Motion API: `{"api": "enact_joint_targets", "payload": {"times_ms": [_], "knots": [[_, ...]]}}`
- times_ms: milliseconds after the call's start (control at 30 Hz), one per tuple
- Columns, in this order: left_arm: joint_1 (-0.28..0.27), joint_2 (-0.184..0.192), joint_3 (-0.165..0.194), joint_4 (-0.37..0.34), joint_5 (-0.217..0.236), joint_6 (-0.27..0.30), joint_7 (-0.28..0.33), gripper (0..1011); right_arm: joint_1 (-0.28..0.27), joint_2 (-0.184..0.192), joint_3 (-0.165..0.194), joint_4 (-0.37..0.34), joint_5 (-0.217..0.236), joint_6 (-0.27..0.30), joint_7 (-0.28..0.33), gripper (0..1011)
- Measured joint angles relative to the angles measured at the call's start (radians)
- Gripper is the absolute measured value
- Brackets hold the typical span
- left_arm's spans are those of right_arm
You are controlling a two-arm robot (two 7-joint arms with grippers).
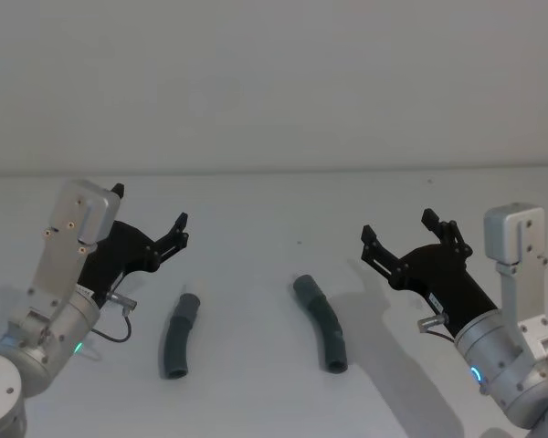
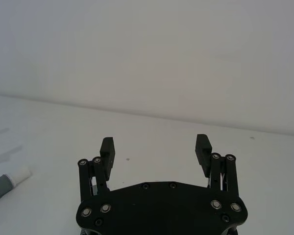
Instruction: Use both hands to pick up one end of the pipe from the table, align the ends, and insert them.
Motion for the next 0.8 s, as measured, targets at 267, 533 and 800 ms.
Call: {"api": "enact_joint_targets", "payload": {"times_ms": [267, 533, 800], "knots": [[0.0, 0.0, 0.0, 0.0, 0.0, 0.0, 0.0, 1001, 0.0, 0.0, 0.0, 0.0, 0.0, 0.0, 0.0, 1000], [0.0, 0.0, 0.0, 0.0, 0.0, 0.0, 0.0, 1001, 0.0, 0.0, 0.0, 0.0, 0.0, 0.0, 0.0, 1000], [0.0, 0.0, 0.0, 0.0, 0.0, 0.0, 0.0, 1001, 0.0, 0.0, 0.0, 0.0, 0.0, 0.0, 0.0, 1000]]}}
